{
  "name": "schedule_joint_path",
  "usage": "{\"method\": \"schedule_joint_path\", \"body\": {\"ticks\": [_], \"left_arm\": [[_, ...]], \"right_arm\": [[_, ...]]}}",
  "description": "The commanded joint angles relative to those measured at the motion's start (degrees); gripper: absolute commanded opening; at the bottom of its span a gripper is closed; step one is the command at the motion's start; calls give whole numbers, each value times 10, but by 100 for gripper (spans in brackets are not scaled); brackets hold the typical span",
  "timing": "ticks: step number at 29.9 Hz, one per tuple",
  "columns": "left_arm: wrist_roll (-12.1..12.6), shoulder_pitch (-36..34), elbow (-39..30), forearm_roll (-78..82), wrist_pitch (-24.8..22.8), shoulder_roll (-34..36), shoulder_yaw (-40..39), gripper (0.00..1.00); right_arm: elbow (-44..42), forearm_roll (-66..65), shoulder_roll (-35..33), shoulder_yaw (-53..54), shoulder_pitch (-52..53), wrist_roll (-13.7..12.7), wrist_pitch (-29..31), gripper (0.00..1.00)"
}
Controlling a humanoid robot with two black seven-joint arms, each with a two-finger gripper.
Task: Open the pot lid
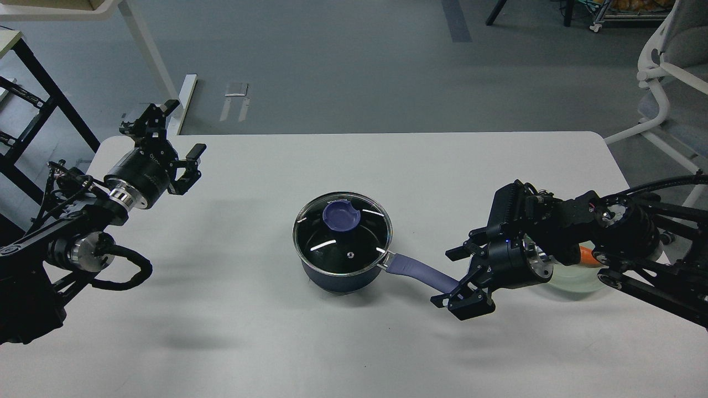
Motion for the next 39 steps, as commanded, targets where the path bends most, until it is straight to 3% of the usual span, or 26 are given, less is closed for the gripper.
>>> {"method": "schedule_joint_path", "body": {"ticks": [1, 7, 14, 20, 26, 30, 39], "left_arm": [[-1, 0, 0, 0, 0, 1, 0, 100], [-1, 0, 0, -1, 0, 6, 0, 100], [0, -1, 0, -1, 1, 8, 0, 100], [0, -1, 0, -1, 0, 10, 0, 100], [-1, -1, 0, -1, 0, 13, 0, 100], [0, -1, 0, -1, 0, 14, 0, 100], [0, 0, 0, -1, 0, 12, 0, 100]], "right_arm": [[-18, 4, 28, 0, 0, 0, 0, 97], [-19, 7, 34, -1, -4, 0, 5, 92], [-18, 9, 34, -1, -5, 0, 5, 72], [-18, 9, 31, -1, -5, 0, 5, 61], [-18, 9, 31, -1, -5, 0, 5, 58], [-18, 9, 29, -1, -11, 0, 5, 48], [-19, 8, 30, -1, -24, 0, 5, 45]]}}
